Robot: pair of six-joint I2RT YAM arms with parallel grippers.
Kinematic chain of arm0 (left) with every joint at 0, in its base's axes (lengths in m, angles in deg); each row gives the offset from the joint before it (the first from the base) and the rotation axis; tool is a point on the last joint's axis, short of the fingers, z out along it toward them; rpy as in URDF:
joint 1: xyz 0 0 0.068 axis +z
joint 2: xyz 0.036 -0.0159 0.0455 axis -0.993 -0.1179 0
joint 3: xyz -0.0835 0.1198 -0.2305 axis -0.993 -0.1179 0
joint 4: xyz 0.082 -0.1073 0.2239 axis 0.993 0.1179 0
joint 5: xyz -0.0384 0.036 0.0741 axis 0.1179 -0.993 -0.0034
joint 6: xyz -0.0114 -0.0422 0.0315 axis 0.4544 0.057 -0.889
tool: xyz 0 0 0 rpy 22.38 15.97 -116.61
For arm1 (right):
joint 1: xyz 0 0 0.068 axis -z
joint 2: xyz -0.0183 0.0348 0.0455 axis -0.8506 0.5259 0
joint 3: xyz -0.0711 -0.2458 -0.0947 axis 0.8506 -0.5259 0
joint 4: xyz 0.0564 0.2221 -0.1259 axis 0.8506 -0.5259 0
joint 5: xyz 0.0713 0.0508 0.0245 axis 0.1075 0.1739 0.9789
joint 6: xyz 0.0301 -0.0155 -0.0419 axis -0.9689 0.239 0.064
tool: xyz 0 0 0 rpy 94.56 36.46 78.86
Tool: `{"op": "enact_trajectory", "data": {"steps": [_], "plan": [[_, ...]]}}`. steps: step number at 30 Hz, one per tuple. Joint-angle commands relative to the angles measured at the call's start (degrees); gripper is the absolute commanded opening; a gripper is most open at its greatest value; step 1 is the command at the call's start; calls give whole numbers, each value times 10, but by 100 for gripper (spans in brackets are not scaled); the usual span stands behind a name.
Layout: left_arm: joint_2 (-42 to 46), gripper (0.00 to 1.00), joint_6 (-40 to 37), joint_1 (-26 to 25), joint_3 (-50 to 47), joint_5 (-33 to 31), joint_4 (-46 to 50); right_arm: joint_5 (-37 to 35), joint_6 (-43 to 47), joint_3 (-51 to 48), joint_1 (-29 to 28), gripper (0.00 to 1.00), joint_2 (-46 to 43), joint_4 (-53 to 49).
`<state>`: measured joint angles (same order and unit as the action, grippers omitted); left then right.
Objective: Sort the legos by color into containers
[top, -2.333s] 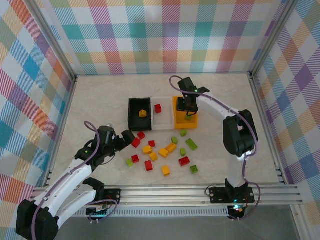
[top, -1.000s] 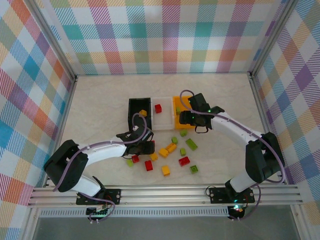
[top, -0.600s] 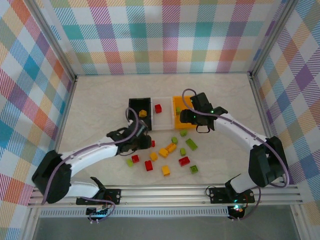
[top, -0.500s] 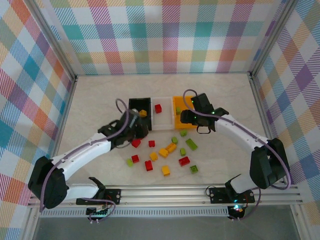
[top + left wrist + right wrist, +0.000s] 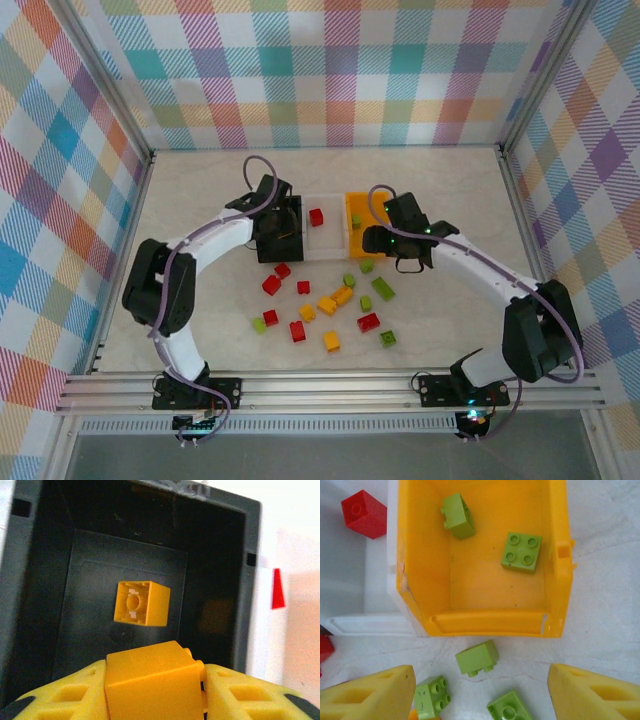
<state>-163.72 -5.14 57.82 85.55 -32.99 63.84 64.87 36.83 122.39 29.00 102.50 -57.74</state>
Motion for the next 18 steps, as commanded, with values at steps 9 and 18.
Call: {"op": "enact_trajectory", "data": {"steps": [9, 18], "plan": [[57, 83, 8, -3, 26, 10, 9, 64, 7, -40, 0, 75, -70, -12], [257, 100, 43, -30, -120, 64, -40, 87, -15, -113, -67, 73, -112, -79]]}}
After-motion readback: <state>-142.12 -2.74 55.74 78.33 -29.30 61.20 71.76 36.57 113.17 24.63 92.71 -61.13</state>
